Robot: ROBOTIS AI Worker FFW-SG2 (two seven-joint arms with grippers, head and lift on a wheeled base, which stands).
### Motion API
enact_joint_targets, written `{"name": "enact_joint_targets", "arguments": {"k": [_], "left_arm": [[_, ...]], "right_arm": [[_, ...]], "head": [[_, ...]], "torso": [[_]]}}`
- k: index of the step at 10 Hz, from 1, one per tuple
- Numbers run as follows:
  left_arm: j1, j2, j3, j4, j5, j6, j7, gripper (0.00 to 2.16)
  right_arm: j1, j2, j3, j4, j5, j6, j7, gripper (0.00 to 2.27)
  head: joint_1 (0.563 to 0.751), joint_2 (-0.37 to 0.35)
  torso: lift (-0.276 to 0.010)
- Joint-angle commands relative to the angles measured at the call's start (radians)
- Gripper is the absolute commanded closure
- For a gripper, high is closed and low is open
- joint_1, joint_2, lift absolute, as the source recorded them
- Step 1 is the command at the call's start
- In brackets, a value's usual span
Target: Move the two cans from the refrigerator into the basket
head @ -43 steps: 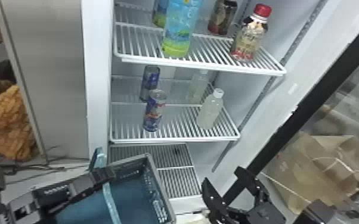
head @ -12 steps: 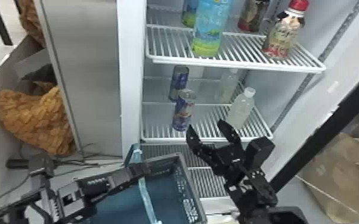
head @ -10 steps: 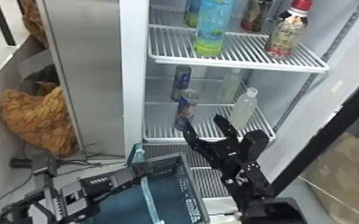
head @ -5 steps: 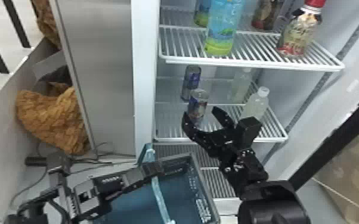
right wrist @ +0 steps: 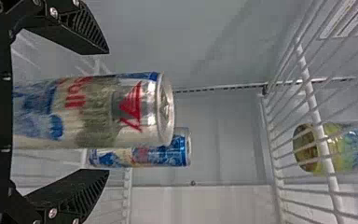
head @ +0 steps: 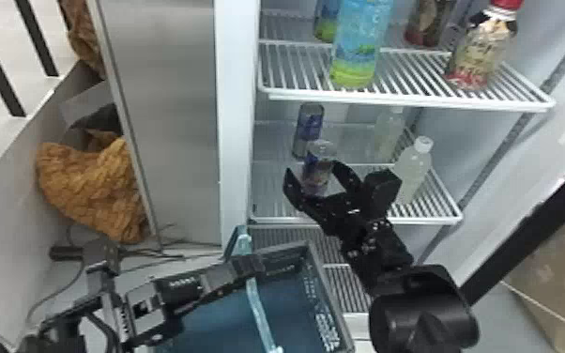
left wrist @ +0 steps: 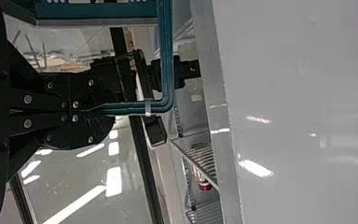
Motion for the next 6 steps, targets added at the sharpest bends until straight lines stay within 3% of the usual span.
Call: {"name": "enact_joint_targets", "arguments": {"k": [1,3,4,5,6], "left_arm": [[-0.002,0.000,0.000,0.000,0.000,0.000,0.000,1.21],[-0.002,0.000,0.000,0.000,0.000,0.000,0.000,1.21],[-0.002,0.000,0.000,0.000,0.000,0.000,0.000,1.21],[-0.002,0.000,0.000,0.000,0.000,0.000,0.000,1.21],[-0.002,0.000,0.000,0.000,0.000,0.000,0.000,1.21]], "right_arm": [[-0.017,-0.001,0.012,0.017,-0.005,0.000,-0.003,0.13],[-0.017,-0.001,0.012,0.025,-0.009,0.000,-0.006,0.16],[-0.022,-0.001,0.012,0.032,-0.015,0.000,-0.006,0.39],[-0.025,-0.001,0.012,0.042,-0.029,0.000,-0.006,0.93],[-0.025,-0.001,0.008,0.039,-0.025,0.000,-0.007,1.24]], "head": [[0.695,-0.129],[0.695,-0.122],[0.695,-0.122],[0.695,-0.122],[0.695,-0.123]], "torso": [[-0.219],[-0.219],[-0.219],[-0.219],[-0.219]]}}
